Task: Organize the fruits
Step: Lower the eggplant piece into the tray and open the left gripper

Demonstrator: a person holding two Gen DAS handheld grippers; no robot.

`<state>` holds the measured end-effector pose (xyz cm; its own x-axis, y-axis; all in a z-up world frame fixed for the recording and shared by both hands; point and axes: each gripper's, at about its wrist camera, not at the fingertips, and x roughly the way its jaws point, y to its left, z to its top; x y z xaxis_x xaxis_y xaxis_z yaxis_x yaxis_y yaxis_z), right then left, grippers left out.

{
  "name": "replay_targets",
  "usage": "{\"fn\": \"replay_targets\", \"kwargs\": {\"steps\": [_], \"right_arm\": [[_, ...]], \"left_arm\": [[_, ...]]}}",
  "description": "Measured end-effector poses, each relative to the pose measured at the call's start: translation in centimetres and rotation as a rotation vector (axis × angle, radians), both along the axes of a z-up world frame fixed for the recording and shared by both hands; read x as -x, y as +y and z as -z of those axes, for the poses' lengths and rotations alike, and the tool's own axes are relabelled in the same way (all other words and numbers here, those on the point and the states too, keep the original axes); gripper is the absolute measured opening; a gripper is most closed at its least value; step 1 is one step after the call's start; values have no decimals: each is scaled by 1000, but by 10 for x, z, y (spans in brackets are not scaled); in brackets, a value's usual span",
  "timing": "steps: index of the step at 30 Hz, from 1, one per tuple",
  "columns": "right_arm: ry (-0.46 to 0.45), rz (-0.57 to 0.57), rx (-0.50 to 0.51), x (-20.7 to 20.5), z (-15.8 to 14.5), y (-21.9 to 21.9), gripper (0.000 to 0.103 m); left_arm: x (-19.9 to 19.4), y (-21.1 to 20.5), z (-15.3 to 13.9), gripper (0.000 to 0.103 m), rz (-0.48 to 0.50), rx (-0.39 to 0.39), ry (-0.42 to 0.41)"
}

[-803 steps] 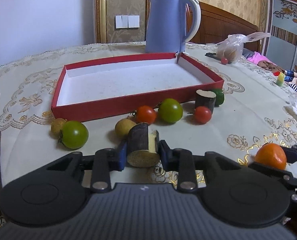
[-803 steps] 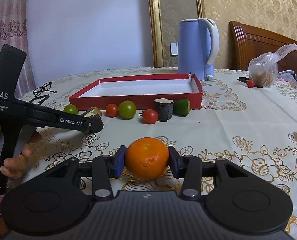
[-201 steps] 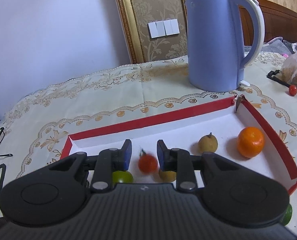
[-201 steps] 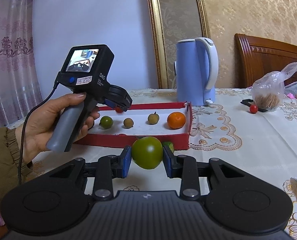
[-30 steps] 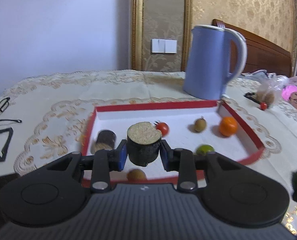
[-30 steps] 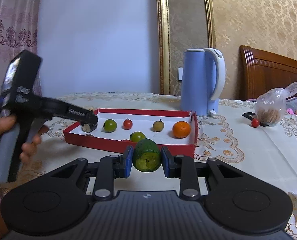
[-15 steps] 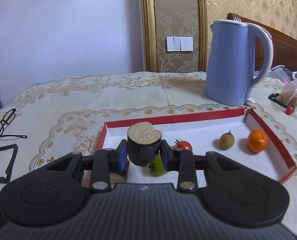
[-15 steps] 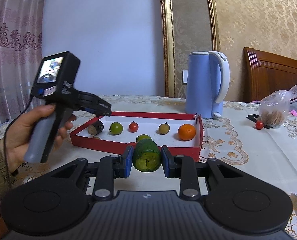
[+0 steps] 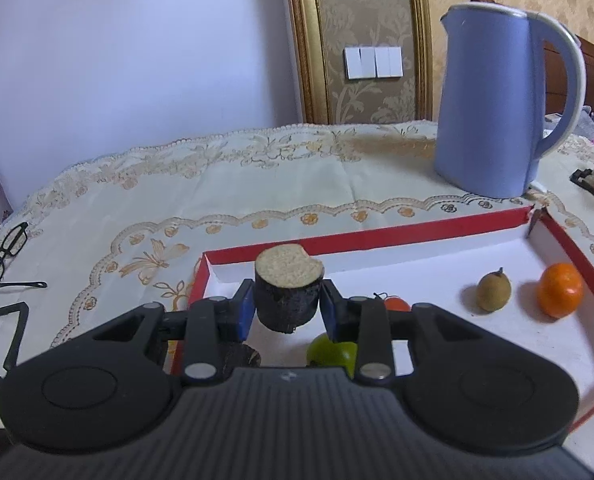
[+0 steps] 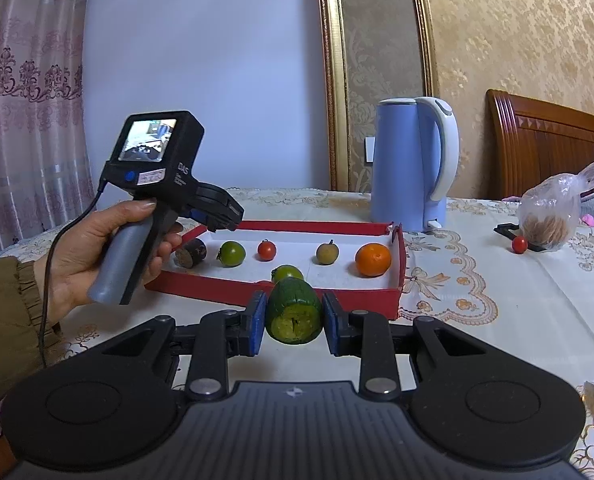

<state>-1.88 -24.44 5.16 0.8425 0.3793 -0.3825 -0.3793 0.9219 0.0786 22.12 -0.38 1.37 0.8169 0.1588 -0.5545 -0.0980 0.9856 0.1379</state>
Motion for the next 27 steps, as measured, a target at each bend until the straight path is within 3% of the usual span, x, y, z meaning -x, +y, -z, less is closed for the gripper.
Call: {"fn": "replay_targets", "kwargs": {"steps": [5,7,9,12,14,18,22,24,27], "right_arm": [[9,4,0,-2,2,0,29],[11,2,0,-3,3,1,29],[13,2,1,-4,3,2,29],[14,-2,1,-5,4,4,29],[14,-5,3,-6,3,6,29],[17,-9,6,-10,3,11,29],[16,-21,15,-14,2,18,29],[10,-24,19,-17,0,22,29],[8,-21,16,-24,-2,24,29]], "left_arm": [[-9,1,2,37,-18,-7,8],[-8,2,0,44,-23,-6,0],[-5,3,-2,59,-20,-3,-12],[4,5,-4,60,-18,-8,-25],[14,8,-5,62,-15,8,-36],[40,15,-3,82,-39,31,-72],[65,19,-1,92,-52,40,-100],[80,22,-1,102,-57,50,-122],[98,22,-1,103,-65,35,-165]]}}
